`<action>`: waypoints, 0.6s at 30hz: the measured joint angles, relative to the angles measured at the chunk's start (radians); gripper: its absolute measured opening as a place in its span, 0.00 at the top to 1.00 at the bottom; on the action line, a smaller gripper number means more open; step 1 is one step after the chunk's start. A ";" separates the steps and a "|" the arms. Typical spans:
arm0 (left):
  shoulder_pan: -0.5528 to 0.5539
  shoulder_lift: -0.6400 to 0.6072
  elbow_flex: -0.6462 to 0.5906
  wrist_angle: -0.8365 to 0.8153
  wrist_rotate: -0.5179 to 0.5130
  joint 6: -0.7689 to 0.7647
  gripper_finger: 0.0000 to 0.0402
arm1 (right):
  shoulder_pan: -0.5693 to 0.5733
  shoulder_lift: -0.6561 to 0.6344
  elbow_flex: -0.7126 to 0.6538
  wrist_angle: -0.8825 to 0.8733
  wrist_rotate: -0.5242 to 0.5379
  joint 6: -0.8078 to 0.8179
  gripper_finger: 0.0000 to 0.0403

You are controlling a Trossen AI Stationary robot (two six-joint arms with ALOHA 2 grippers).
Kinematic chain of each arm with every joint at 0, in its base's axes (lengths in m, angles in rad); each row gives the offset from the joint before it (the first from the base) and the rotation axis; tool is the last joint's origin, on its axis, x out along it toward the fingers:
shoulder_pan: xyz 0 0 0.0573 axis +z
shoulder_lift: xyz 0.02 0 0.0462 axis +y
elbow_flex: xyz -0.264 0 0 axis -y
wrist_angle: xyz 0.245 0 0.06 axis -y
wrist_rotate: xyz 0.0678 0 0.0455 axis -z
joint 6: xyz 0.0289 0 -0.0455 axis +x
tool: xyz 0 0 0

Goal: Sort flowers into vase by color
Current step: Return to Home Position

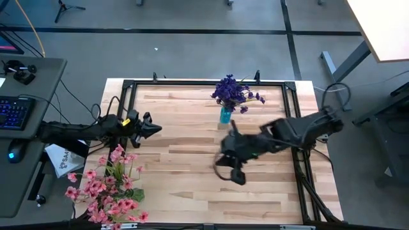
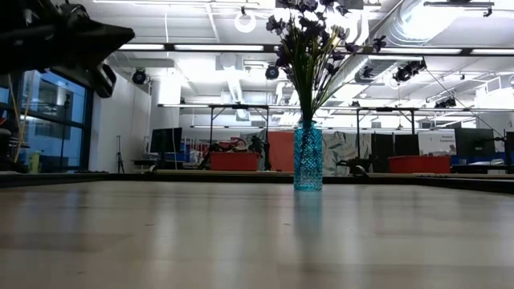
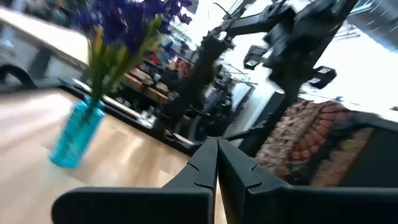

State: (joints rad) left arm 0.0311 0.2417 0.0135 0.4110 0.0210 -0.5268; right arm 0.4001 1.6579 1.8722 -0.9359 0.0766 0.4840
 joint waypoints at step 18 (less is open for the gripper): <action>0.000 0.000 0.000 -0.003 0.033 0.033 1.00 | -0.001 -0.763 -1.442 1.349 0.325 0.063 1.00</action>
State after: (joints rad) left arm 0.0307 0.2417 0.0135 0.4080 0.0544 -0.4942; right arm 0.3990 0.8950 0.4300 0.4127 0.4015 0.5475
